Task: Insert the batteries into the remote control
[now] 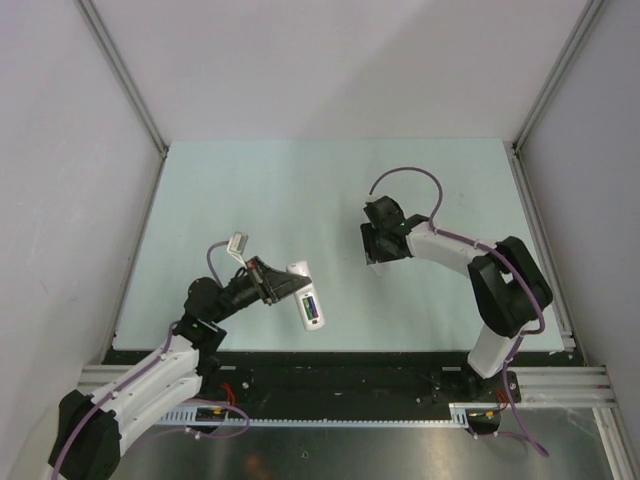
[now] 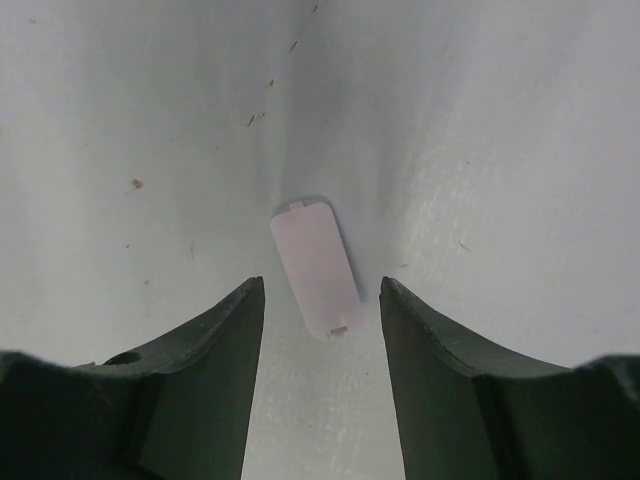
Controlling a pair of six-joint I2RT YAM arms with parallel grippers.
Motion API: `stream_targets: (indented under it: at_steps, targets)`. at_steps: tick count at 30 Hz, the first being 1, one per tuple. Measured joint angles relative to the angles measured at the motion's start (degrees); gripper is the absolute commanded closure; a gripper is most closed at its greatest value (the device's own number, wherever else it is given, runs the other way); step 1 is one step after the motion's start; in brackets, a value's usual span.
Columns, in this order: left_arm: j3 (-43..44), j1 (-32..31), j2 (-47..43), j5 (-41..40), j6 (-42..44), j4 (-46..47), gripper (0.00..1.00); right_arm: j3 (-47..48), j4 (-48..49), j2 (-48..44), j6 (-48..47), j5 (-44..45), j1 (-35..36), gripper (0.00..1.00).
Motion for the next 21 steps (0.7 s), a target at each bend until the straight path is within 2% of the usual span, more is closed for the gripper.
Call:
stream_targets:
  at_steps: [11,21]
  targets:
    - [0.0,0.1,0.1,0.4,1.8,-1.2,1.00,1.6,-0.7,4.7,-3.7,0.4,0.0,0.44]
    - [0.2,0.1,0.5,0.5,2.3,-2.0,1.00,2.4,-1.1,6.5,-5.4,0.4,0.6,0.50]
